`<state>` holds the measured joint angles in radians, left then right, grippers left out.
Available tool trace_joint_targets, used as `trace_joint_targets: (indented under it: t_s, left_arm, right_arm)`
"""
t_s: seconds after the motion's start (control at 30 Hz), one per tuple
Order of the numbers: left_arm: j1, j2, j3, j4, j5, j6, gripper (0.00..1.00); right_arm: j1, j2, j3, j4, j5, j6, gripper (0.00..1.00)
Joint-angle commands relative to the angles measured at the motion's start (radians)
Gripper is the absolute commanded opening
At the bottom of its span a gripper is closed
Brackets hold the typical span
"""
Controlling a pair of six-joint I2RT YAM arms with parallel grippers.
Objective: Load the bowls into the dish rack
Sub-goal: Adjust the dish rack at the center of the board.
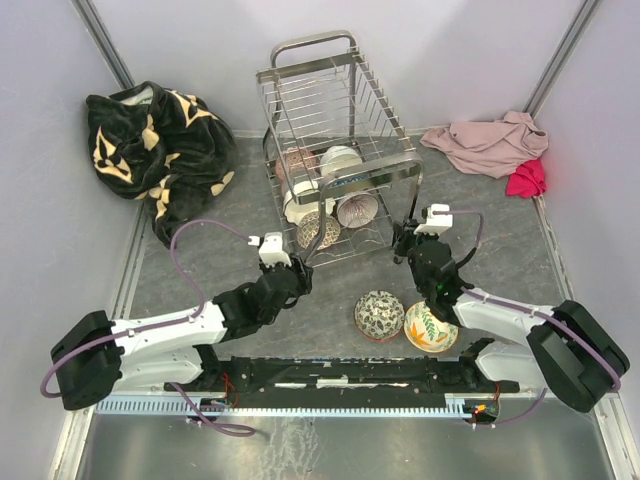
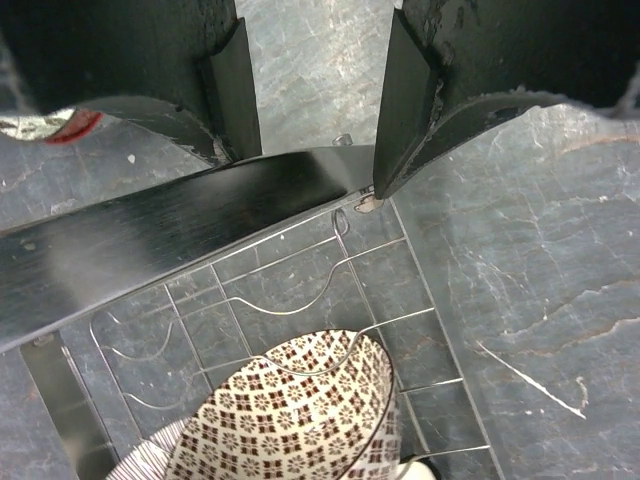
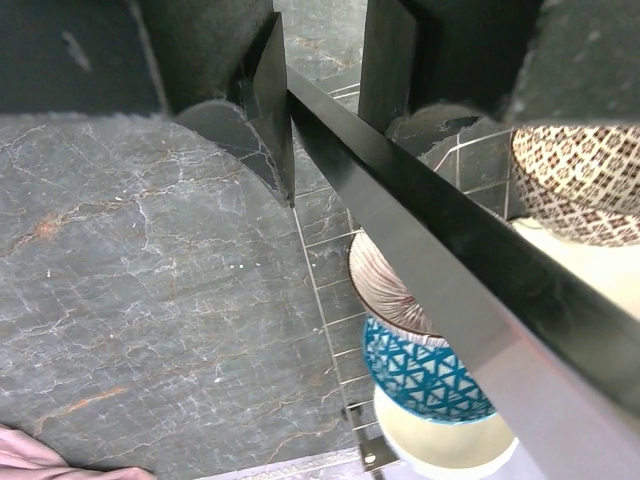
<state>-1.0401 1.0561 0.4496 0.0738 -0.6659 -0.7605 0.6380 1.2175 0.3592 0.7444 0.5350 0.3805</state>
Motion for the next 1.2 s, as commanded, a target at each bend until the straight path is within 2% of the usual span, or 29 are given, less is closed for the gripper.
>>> trace_joint_targets:
  t_s: [0.0, 0.23, 0.4, 0.53, 0.7, 0.87, 1.0, 1.17]
  left_arm:
    - [0.124, 0.023, 0.025, 0.108, -0.062, 0.061, 0.54]
    - [0.228, 0.095, 0.067, 0.175, 0.054, 0.117, 0.54]
    - [0.229, 0.038, 0.072, 0.15, 0.163, 0.103, 0.54]
    - [0.228, -0.038, 0.061, 0.109, 0.219, 0.094, 0.55]
    - [0.228, -0.137, 0.061, 0.039, 0.23, 0.102, 0.57]
    - [0.228, -0.244, 0.083, -0.06, 0.238, 0.106, 0.59]
    - [0.228, -0.32, 0.087, -0.109, 0.256, 0.104, 0.6]
    - [0.227, -0.375, 0.077, -0.126, 0.286, 0.098, 0.6]
  right_arm:
    - [-0.006, -0.068, -0.046, 0.043, 0.047, 0.1, 0.13]
    - [-0.005, -0.081, -0.024, -0.013, 0.013, 0.076, 0.16]
    - [-0.025, -0.126, 0.096, -0.196, -0.076, 0.049, 0.26]
    - [-0.039, -0.154, 0.214, -0.414, -0.125, 0.044, 0.43]
    - [-0.04, -0.251, 0.336, -0.717, -0.153, 0.044, 0.59]
    - [-0.041, -0.352, 0.446, -1.1, -0.166, 0.097, 0.68]
    - [-0.042, -0.344, 0.502, -1.368, -0.213, 0.167, 0.68]
    - [-0.044, -0.304, 0.465, -1.487, -0.288, 0.251, 0.74]
